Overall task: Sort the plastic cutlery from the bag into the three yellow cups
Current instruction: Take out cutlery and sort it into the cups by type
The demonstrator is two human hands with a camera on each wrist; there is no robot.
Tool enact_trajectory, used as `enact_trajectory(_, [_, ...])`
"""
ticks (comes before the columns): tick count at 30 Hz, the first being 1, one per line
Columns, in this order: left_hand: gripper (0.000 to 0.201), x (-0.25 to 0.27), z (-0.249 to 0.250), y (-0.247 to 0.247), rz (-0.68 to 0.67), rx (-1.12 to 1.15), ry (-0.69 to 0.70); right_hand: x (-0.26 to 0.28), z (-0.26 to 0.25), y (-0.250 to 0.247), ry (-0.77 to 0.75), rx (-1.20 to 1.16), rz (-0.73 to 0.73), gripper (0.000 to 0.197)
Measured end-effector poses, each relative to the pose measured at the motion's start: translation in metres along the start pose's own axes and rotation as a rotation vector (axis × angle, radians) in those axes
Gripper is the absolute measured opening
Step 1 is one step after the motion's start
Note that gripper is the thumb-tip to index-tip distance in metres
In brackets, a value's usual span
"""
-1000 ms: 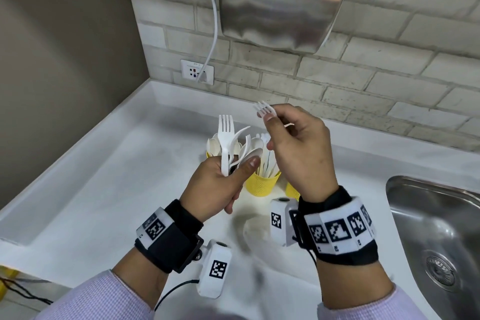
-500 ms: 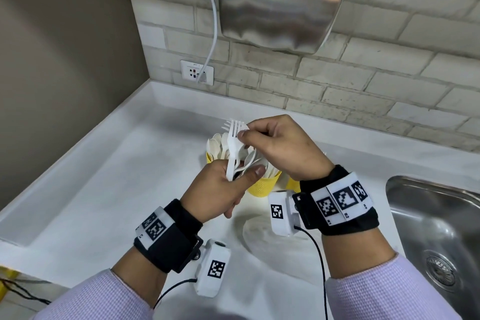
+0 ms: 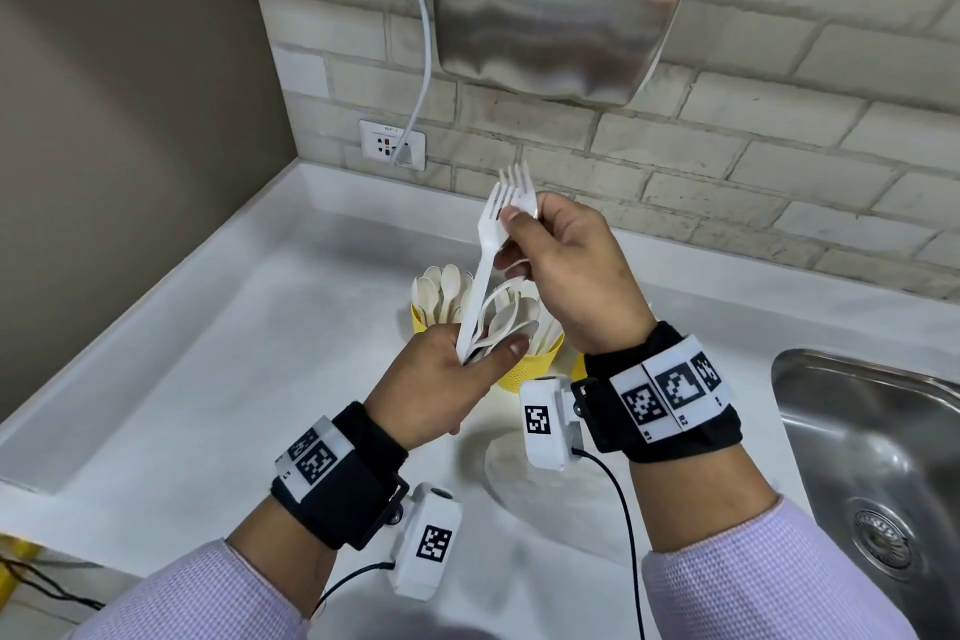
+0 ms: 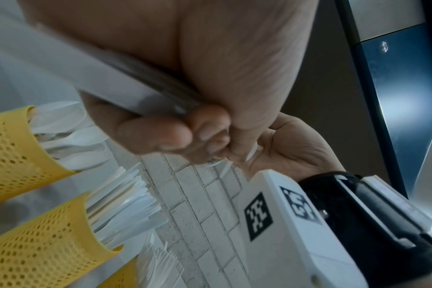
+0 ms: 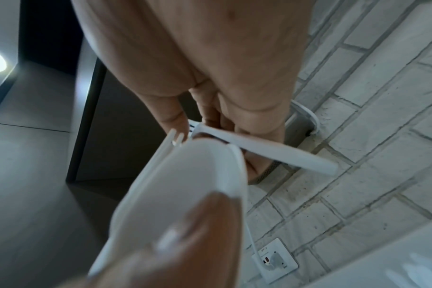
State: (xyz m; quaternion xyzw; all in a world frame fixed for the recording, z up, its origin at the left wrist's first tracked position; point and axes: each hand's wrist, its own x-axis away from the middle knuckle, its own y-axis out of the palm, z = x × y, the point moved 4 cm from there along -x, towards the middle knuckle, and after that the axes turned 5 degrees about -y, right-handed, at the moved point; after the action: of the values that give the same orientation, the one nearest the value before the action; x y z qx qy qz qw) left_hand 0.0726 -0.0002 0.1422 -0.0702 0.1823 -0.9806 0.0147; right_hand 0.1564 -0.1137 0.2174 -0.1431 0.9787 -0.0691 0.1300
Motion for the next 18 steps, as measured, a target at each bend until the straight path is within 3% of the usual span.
enact_trajectory(11, [0.037, 0.000, -0.004, 0.008, -0.075, 0.003, -0.021, -0.006, -0.002, -0.011, 0.110, -0.760, 0.205, 0.018])
enact_trajectory(15, [0.040, 0.001, -0.006, 0.009, -0.100, -0.004, -0.022, -0.010, 0.013, -0.016, 0.244, -0.898, 0.278, 0.022])
enact_trajectory(18, [0.035, 0.001, -0.008, 0.009, -0.110, 0.007, -0.027, -0.010, 0.019, -0.018, 0.286, -0.932, 0.247, 0.027])
